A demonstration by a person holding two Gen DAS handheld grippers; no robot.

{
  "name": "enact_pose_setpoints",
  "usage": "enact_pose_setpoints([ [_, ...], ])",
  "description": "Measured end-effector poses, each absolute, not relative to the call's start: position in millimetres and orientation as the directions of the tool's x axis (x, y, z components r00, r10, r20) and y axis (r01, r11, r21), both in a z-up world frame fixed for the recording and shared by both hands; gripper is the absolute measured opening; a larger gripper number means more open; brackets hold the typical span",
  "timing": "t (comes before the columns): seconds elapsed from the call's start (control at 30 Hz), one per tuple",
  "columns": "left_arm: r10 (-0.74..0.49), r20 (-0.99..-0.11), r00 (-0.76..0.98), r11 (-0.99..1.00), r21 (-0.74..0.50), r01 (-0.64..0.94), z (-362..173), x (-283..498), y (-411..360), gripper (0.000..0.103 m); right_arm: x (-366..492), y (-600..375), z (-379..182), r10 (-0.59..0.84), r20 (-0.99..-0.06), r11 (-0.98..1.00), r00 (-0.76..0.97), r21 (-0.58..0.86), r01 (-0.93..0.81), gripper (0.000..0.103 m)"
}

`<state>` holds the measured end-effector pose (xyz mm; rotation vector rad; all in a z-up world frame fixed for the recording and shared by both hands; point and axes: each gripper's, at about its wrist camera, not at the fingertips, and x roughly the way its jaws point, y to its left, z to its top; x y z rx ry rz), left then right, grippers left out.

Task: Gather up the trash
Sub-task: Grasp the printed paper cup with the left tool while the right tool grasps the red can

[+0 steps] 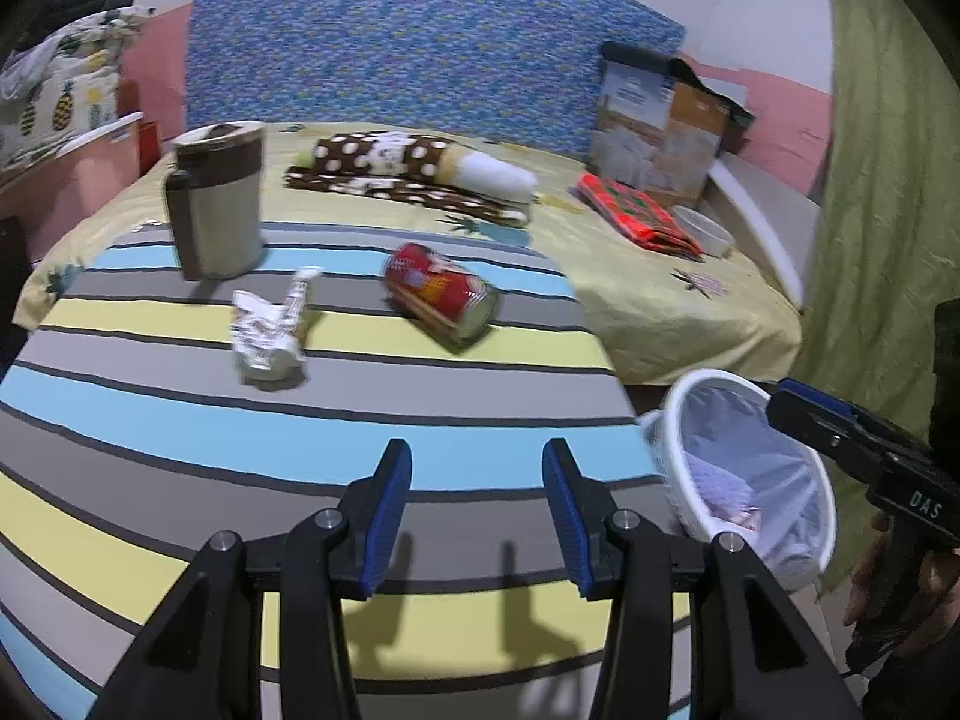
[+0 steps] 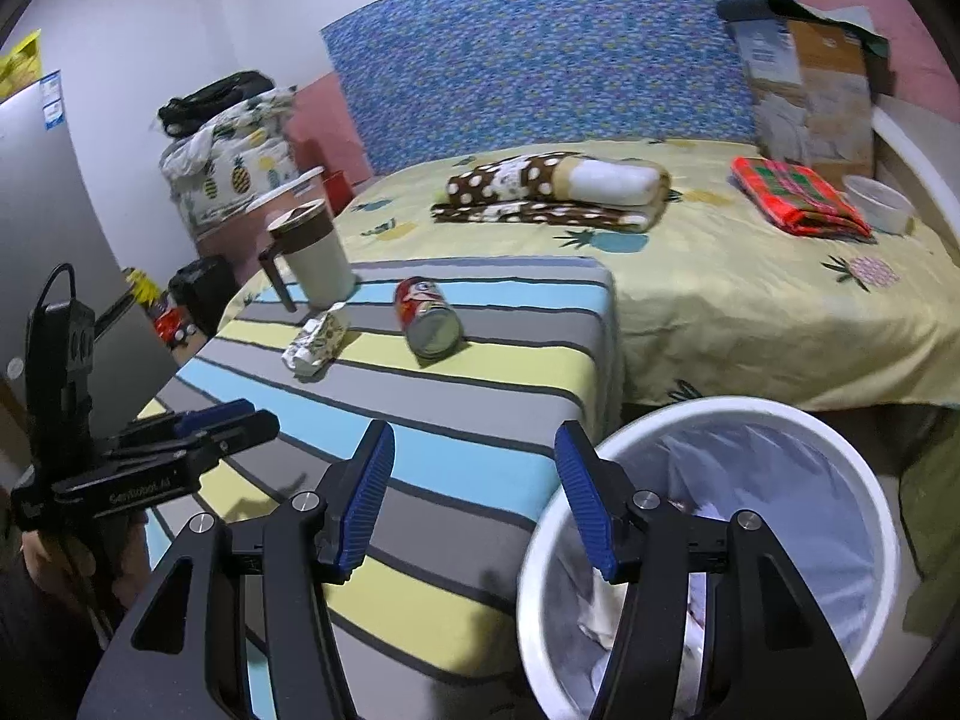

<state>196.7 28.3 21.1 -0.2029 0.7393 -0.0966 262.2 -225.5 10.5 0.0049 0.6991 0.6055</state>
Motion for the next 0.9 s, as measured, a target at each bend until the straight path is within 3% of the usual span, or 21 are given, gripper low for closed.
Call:
enact_pose_setpoints([
  [0.47,-0.049,-0.664,0.747,0.98,-0.175,-0.092,10.0,229.7,89.1,0.048,284.8,-182.9,7.4,0.547,-0.635,0.778,0.546,0.147,-0.61,0.058],
  [0.9,-0.043,-0.682,0.73,0.985,-0.152,-0.084,-5.2,269.5,103.6,0.048,318.3,-145.2,-5.1,0.527,-0.686,0.744,0.501,0.087,-0.662,0.063],
])
